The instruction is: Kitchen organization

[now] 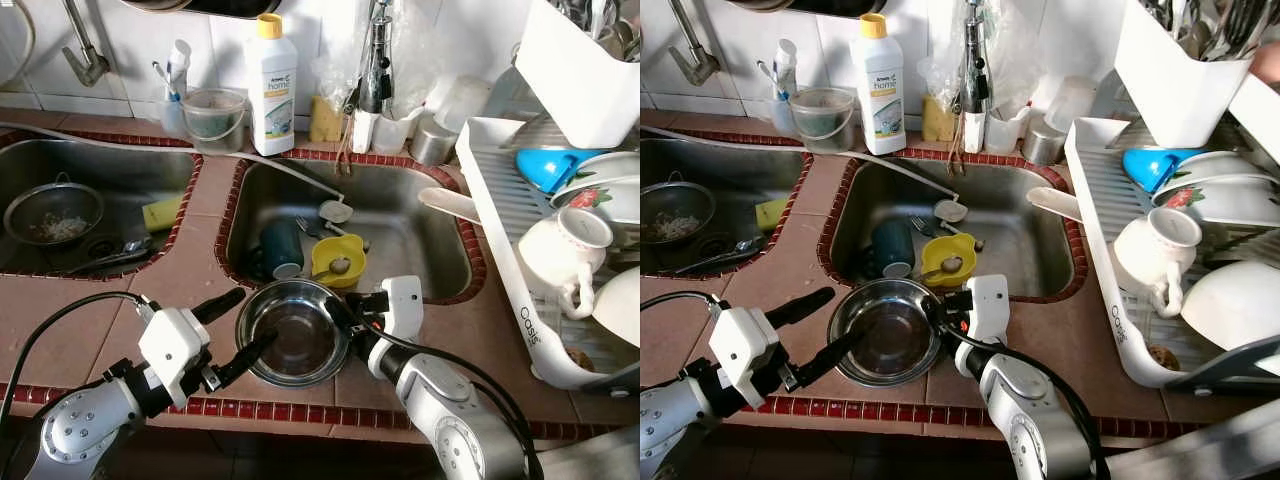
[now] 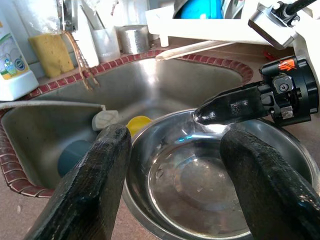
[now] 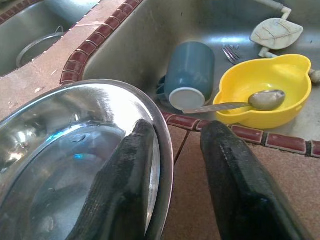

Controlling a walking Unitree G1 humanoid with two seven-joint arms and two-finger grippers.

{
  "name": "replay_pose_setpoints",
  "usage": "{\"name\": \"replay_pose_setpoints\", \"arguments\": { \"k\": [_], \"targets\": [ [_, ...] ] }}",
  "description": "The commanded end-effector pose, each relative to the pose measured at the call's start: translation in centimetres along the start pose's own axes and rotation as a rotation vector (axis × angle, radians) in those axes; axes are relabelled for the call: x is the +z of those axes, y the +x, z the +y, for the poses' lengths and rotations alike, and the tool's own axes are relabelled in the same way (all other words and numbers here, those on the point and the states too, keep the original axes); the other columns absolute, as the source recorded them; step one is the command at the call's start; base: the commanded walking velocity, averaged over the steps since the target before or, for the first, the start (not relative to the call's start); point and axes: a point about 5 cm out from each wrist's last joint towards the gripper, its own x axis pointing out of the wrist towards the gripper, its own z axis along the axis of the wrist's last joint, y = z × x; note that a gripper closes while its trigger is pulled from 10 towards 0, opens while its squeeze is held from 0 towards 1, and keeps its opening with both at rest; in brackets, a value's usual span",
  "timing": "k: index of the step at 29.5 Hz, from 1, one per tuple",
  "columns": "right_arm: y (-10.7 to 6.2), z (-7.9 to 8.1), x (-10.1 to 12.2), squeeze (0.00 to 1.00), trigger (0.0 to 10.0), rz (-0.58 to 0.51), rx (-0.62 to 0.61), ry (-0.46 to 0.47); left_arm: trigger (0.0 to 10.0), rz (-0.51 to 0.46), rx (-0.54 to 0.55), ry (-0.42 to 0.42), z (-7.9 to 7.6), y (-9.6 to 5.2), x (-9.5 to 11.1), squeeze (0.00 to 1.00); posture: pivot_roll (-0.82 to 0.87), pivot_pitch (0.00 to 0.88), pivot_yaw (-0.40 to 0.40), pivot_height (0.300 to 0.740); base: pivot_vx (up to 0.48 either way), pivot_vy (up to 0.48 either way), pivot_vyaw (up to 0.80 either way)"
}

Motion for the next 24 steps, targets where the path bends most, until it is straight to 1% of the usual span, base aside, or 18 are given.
{"name": "replay_pose_setpoints", "arguments": {
  "k": [1,18,24],
  "targets": [
    [-0.23,-0.01,0.25,0.00,0.0,-0.014,-0.001,0.001,10.0,0.025,-0.023,0.006,-0.29,-0.14,-0.48,0.00,-0.04,0.119,-0.060,0.740,0.000,0.000,0.00],
    [-0.12,-0.05,0.25,0.00,0.0,-0.008,-0.009,0.004,10.0,0.014,-0.035,0.011,-0.31,0.01,-0.41,0.00,-0.04,0.116,-0.063,0.740,0.000,0.000,0.00],
    [-0.18,-0.08,0.45,0.00,0.0,-0.026,-0.008,-0.001,10.0,0.007,-0.029,0.012,-0.25,0.01,-0.29,0.00,-0.04,0.123,-0.060,0.740,0.000,0.000,0.00]
  ]
}}
